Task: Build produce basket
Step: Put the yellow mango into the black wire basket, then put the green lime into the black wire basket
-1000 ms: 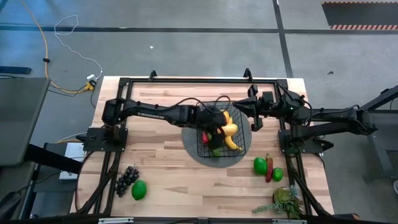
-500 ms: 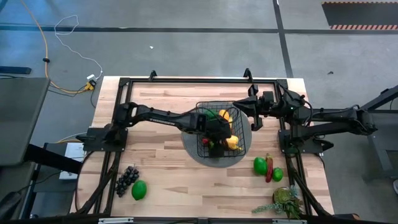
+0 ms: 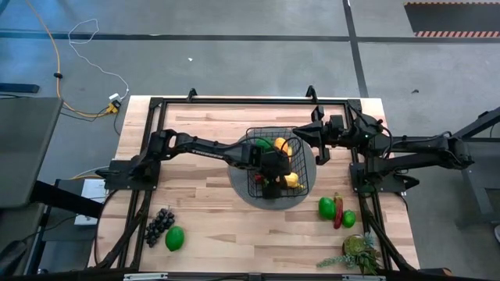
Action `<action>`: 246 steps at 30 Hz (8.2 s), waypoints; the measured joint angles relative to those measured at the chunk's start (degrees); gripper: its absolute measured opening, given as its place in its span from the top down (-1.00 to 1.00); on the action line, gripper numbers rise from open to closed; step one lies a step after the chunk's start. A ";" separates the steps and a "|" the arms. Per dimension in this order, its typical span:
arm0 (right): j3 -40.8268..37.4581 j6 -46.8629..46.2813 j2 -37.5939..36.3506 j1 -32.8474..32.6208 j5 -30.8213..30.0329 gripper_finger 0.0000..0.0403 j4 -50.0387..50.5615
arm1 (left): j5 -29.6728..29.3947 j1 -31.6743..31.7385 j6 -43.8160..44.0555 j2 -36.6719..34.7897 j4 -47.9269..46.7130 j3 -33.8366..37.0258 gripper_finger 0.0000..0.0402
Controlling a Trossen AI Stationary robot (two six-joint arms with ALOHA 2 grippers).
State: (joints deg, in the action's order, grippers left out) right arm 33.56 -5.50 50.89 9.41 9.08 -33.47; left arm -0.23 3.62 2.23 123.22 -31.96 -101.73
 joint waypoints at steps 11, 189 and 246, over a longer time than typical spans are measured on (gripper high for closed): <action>0.00 0.00 0.00 0.00 0.02 1.00 0.22 | -0.67 -0.71 0.76 0.00 0.04 0.00 -0.60; 16.34 -98.83 6.12 -34.61 4.59 -0.80 97.89 | -1.51 8.34 11.36 -81.26 27.10 66.38 1.00; 4.50 -94.97 26.01 -44.78 -8.20 -0.63 75.66 | -1.92 8.35 13.65 -81.24 27.47 66.38 1.00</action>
State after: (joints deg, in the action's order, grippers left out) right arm 38.06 -100.47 76.90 -35.38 0.89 42.19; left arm -2.15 11.97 15.88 41.98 -4.49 -35.35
